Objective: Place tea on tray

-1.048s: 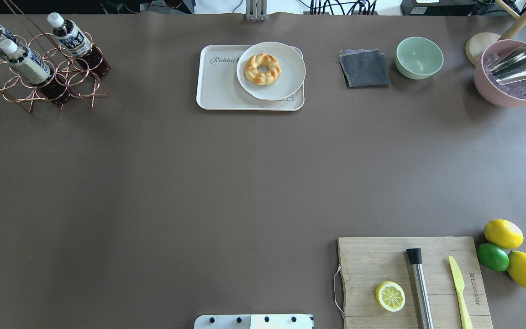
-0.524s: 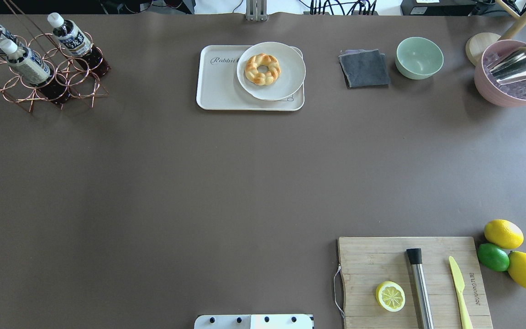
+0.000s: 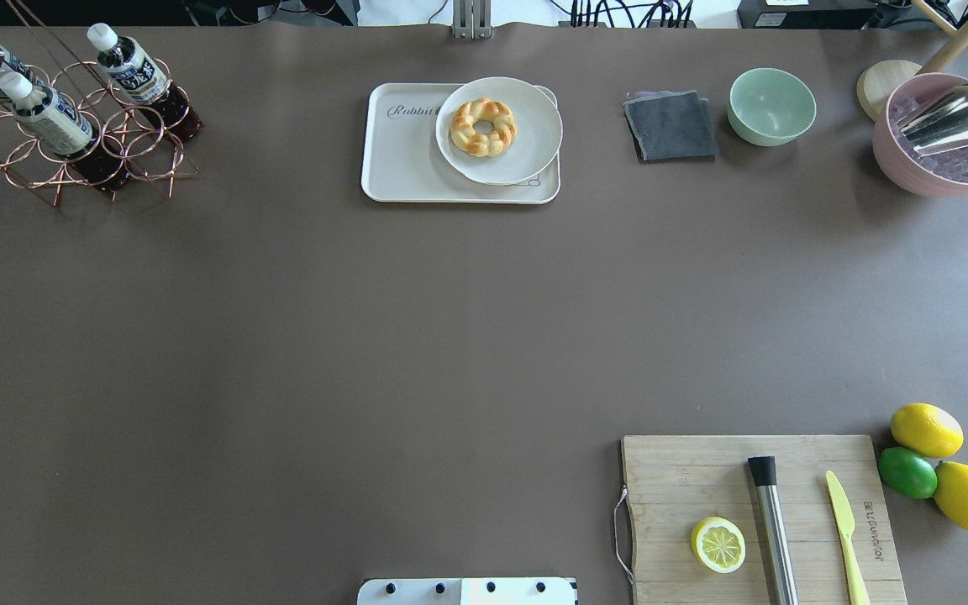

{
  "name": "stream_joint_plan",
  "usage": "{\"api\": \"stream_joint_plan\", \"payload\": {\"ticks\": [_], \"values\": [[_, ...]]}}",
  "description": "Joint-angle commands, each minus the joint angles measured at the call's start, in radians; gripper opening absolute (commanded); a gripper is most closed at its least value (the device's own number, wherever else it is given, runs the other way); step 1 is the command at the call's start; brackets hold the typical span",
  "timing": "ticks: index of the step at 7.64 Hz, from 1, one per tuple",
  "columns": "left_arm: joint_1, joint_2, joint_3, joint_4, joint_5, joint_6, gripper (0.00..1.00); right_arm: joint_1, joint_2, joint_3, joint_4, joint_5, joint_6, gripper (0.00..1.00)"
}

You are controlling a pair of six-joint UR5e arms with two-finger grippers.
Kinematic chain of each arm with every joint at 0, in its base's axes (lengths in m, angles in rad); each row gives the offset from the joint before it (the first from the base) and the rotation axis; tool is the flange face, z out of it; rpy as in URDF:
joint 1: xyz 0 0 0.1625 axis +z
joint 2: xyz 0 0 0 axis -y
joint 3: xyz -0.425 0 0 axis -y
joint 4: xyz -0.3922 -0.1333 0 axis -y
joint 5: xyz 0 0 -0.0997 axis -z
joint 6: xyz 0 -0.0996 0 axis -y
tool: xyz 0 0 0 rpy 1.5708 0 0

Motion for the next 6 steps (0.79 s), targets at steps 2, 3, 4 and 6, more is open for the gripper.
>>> {"api": "stream_joint_plan", "payload": {"ticks": [2,3,4,6], "values": [[0.092,-0.073,0.153,-0.129,0.211,-0.049,0.99,0.000,0.002,0.000,0.005,0.002,0.001,1.00],[0.144,-0.114,0.215,-0.167,0.257,-0.126,0.98,0.000,0.002,0.001,0.005,0.002,0.001,1.00],[0.182,-0.127,0.240,-0.192,0.277,-0.135,0.98,0.000,0.005,0.000,0.004,0.012,0.001,1.00],[0.187,-0.134,0.260,-0.200,0.277,-0.125,0.96,0.000,0.009,0.000,0.005,0.021,0.003,1.00]]}}
